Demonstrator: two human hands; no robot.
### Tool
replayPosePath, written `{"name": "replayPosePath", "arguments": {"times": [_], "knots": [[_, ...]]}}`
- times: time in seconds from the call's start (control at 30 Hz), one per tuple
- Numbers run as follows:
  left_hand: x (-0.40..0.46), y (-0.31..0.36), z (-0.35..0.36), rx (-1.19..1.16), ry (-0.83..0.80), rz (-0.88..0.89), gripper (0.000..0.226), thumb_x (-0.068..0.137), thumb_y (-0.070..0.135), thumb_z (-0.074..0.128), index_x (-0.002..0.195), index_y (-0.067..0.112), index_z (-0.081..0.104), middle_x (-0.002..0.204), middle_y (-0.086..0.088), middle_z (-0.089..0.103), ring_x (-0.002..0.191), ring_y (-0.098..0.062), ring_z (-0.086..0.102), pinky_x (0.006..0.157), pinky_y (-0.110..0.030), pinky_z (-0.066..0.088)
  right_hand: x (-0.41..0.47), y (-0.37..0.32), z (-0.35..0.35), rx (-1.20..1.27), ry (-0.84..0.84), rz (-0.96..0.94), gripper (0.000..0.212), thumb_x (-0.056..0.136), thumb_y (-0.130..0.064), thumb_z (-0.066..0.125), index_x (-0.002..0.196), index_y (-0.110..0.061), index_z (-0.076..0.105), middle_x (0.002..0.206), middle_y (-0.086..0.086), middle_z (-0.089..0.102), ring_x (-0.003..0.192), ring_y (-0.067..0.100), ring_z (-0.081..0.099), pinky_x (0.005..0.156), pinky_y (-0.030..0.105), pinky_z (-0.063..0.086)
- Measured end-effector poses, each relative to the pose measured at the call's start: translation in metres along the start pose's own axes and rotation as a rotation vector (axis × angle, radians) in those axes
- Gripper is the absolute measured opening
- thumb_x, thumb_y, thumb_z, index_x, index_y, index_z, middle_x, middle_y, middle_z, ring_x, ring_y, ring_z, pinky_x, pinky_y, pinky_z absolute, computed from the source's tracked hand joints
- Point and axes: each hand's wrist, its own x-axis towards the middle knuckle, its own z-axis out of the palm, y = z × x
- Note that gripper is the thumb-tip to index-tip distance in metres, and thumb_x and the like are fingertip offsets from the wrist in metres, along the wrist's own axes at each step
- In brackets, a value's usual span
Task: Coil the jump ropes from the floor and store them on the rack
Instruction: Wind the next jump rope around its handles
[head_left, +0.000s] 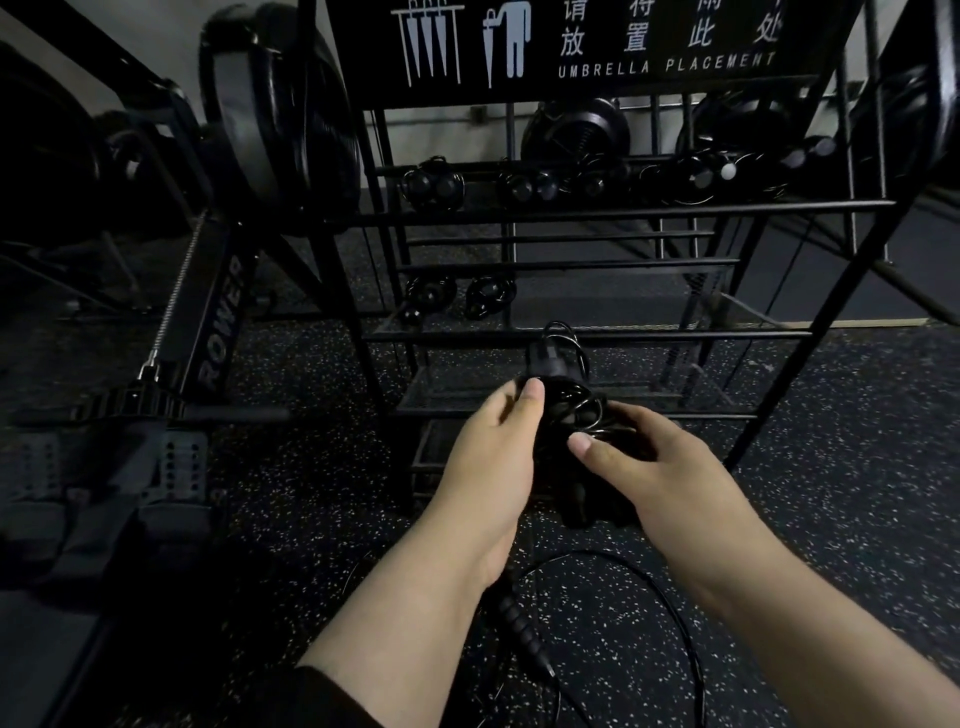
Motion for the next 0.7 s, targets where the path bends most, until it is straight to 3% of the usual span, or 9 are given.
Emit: {"name": "replayPosePath", "arguments": {"times": [0.1, 0.17, 0.27, 0.37, 0.43, 0.5, 0.53, 0.63, 0.7], "knots": [[0.000, -0.003, 0.003, 0.070, 0.024, 0.106, 0.058, 0.087, 0.069, 0.056, 0.141, 0.047, 0.050, 0.141, 0.017, 0.060, 0.131, -0.008, 0.055, 0.112, -0.041, 0.044, 0.000, -0.002, -0.002, -0.089, 0.022, -0.061, 0.037, 0.088, -0.036, 0.075, 0.123, -0.036, 0.064, 0.098, -0.022, 0.077, 0.091, -0.002, 0.073, 0.079, 0.015, 0.055], [0.001, -0.004, 0.004, 0.069, -0.014, 0.107, 0.065, 0.078, 0.078, 0.058, 0.137, 0.052, 0.051, 0.140, 0.016, 0.061, 0.132, -0.011, 0.056, 0.112, -0.044, 0.044, -0.001, -0.003, -0.003, -0.160, 0.034, -0.078, 0.039, 0.088, -0.039, 0.075, 0.124, -0.044, 0.059, 0.098, -0.025, 0.076, 0.093, -0.007, 0.071, 0.077, 0.009, 0.053], [0.000, -0.005, 0.002, 0.031, -0.068, 0.102, 0.073, 0.071, 0.079, 0.070, 0.133, 0.045, 0.056, 0.131, 0.013, 0.068, 0.125, -0.011, 0.062, 0.110, -0.044, 0.046, -0.002, -0.004, -0.006, -0.346, 0.065, -0.107, 0.068, 0.083, -0.054, 0.072, 0.146, -0.038, 0.051, 0.120, -0.020, 0.066, 0.110, -0.003, 0.063, 0.089, 0.011, 0.050], [-0.006, -0.006, 0.006, 0.030, -0.050, 0.120, 0.070, 0.074, 0.071, 0.074, 0.133, 0.038, 0.056, 0.126, 0.013, 0.070, 0.120, -0.006, 0.064, 0.108, -0.039, 0.048, -0.002, -0.006, -0.003, -0.399, 0.081, -0.124, 0.070, 0.084, -0.049, 0.073, 0.148, -0.035, 0.049, 0.109, -0.016, 0.054, 0.088, -0.007, 0.058, 0.067, 0.005, 0.045], [-0.006, -0.009, 0.008, 0.038, 0.006, 0.098, 0.070, 0.075, 0.074, 0.071, 0.135, 0.042, 0.053, 0.134, 0.019, 0.062, 0.125, -0.002, 0.056, 0.110, -0.036, 0.044, -0.004, -0.004, 0.000, -0.431, 0.089, -0.155, 0.071, 0.083, -0.051, 0.074, 0.147, -0.040, 0.046, 0.111, -0.018, 0.053, 0.091, -0.009, 0.056, 0.070, 0.006, 0.044], [-0.007, -0.007, 0.009, 0.010, 0.027, 0.087, 0.043, 0.084, 0.067, 0.068, 0.121, 0.048, 0.056, 0.128, 0.023, 0.061, 0.119, 0.004, 0.055, 0.100, -0.028, 0.045, -0.006, -0.002, 0.001, -0.413, 0.122, -0.177, 0.053, 0.082, -0.057, 0.072, 0.130, -0.047, 0.051, 0.110, -0.020, 0.061, 0.095, -0.002, 0.061, 0.073, 0.012, 0.046], [-0.008, -0.004, 0.009, 0.009, 0.038, 0.085, 0.036, 0.086, 0.065, 0.067, 0.117, 0.050, 0.056, 0.125, 0.022, 0.062, 0.117, 0.005, 0.056, 0.096, -0.027, 0.046, -0.006, -0.003, 0.000, -0.376, 0.128, -0.169, 0.038, 0.083, -0.058, 0.070, 0.115, -0.045, 0.054, 0.103, -0.015, 0.067, 0.086, 0.004, 0.065, 0.068, 0.017, 0.048], [-0.007, -0.005, 0.008, 0.073, 0.042, 0.130, 0.055, 0.084, 0.065, 0.069, 0.132, 0.044, 0.051, 0.126, 0.016, 0.066, 0.119, -0.002, 0.060, 0.101, -0.033, 0.050, -0.009, -0.006, 0.000, -0.329, 0.075, -0.145, 0.026, 0.089, -0.058, 0.063, 0.099, -0.034, 0.059, 0.088, -0.001, 0.070, 0.062, 0.011, 0.058, 0.053, 0.022, 0.040], [-0.009, -0.005, 0.009, 0.097, 0.032, 0.162, 0.045, 0.088, 0.058, 0.069, 0.127, 0.043, 0.053, 0.115, 0.014, 0.072, 0.109, -0.002, 0.067, 0.096, -0.032, 0.055, -0.011, -0.009, 0.002, -0.273, 0.061, -0.111, 0.021, 0.092, -0.054, 0.063, 0.096, -0.034, 0.059, 0.080, 0.015, 0.069, 0.054, 0.015, 0.050, 0.048, 0.030, 0.038]]}}
